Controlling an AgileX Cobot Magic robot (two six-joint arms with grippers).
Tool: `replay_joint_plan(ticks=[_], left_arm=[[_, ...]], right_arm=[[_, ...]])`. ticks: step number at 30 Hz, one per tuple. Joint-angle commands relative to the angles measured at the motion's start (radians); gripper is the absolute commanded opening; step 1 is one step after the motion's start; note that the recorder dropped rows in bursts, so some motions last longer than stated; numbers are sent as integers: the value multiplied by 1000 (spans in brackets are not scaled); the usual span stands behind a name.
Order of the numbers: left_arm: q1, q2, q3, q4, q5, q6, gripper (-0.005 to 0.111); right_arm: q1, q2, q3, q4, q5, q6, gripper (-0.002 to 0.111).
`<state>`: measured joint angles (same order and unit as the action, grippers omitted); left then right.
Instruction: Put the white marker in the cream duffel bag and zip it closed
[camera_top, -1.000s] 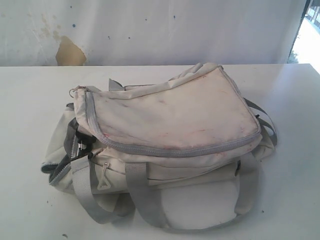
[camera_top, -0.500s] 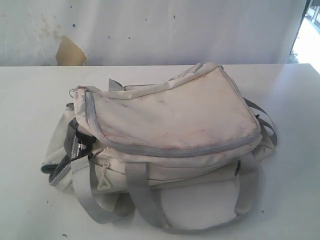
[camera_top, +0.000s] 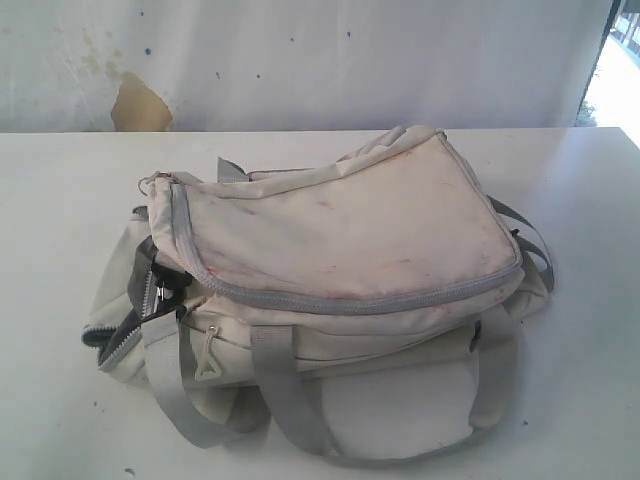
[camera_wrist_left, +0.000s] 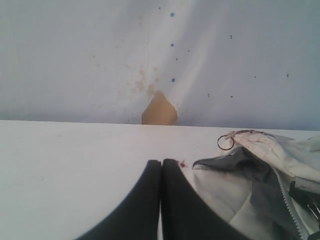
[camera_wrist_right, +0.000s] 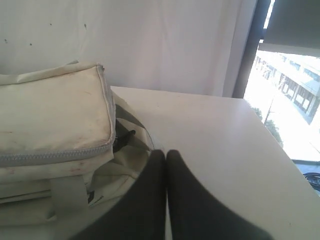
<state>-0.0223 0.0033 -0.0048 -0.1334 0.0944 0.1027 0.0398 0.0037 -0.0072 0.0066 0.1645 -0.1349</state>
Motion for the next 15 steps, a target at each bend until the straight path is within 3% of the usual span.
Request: replay_joint_plan(ticks=[1,15], left_arm=[[-1,-3,5,17,10,13,0],[-1,-3,5,15,14,7,0]], right_arm=[[3,-4,7,0,7,8,0],[3,-4,7,0,5,8,0]])
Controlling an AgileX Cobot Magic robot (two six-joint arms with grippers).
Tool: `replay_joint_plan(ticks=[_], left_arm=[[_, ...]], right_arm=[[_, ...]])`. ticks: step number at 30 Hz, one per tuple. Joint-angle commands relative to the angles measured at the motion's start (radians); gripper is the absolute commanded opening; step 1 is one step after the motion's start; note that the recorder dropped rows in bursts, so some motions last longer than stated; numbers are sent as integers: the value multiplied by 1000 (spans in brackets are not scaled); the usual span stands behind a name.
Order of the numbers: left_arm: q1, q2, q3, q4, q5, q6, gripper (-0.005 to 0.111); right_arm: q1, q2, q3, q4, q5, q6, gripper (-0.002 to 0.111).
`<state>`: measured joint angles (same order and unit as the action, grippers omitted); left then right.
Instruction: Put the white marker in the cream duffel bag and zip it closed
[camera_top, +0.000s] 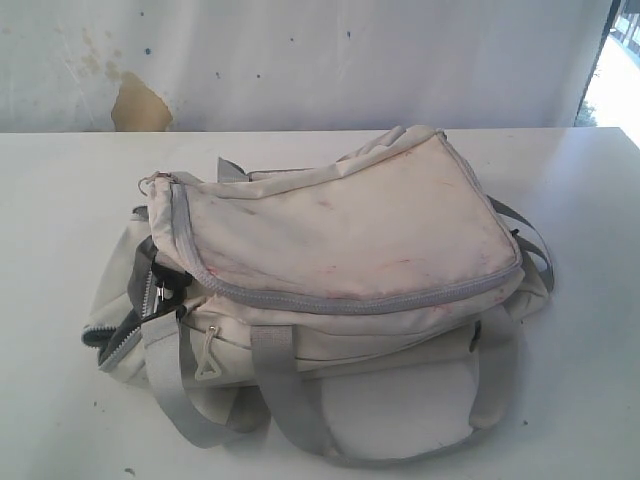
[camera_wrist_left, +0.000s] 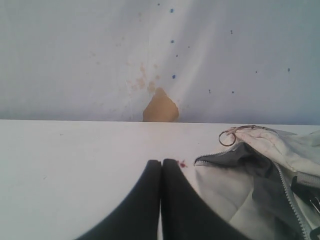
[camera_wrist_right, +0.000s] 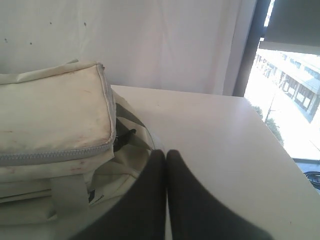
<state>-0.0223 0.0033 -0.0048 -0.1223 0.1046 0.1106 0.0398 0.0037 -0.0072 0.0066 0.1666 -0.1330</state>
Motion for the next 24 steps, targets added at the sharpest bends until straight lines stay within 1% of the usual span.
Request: replay_joint_plan(ticks=[1,3,5,7,24], left_arm=[[-1,-3,5,4,6,-1,0],[-1,-3,5,26,16,-12,0],[-1,-3,5,92,16,-89,0],[-1,-3,5,116,16,-138,0],[-1,-3,5,117,15,-137,0]], right_arm=[[3,-4,7,0,3,6,0],[3,-4,7,0,3,6,0],[3,-4,7,0,3,6,0],[3,-4,7,0,3,6,0],[3,-4,7,0,3,6,0]])
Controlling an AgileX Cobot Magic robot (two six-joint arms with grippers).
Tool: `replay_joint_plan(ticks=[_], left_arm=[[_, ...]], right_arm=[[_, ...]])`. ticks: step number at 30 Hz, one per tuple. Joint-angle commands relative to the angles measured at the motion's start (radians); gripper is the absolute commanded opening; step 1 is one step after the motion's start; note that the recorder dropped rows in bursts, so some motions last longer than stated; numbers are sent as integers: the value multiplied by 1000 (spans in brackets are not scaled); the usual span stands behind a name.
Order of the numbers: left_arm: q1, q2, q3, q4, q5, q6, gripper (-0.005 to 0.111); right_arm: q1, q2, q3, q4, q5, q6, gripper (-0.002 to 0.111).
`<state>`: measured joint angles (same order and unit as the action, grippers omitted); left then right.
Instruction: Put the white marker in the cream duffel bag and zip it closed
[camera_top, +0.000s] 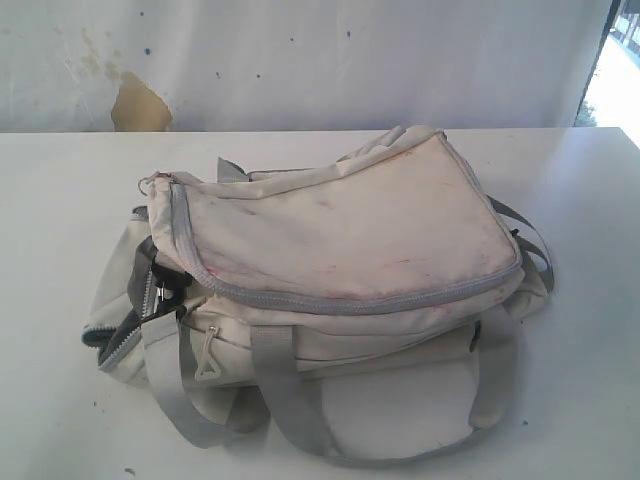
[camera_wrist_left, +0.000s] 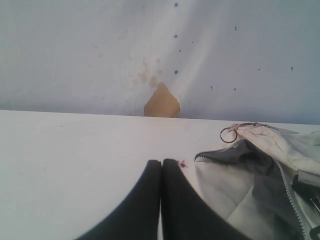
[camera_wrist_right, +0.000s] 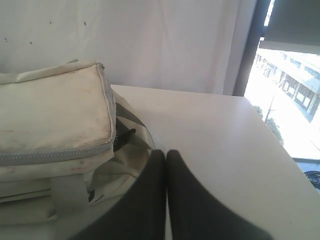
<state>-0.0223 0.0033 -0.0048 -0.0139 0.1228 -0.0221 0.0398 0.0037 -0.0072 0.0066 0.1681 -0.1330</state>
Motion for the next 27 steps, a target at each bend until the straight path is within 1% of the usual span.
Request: replay_joint_plan(ticks=[1,4,27], left_arm=[[-1,-3,5,8,-3,-4,0],[-1,-3,5,8,-22,-4,0],[-1,-3,5,8,-24,-4,0]], right_arm=[[3,-4,7,0,1,6,0],[3,-4,7,0,1,6,0],[3,-4,7,0,3,6,0]])
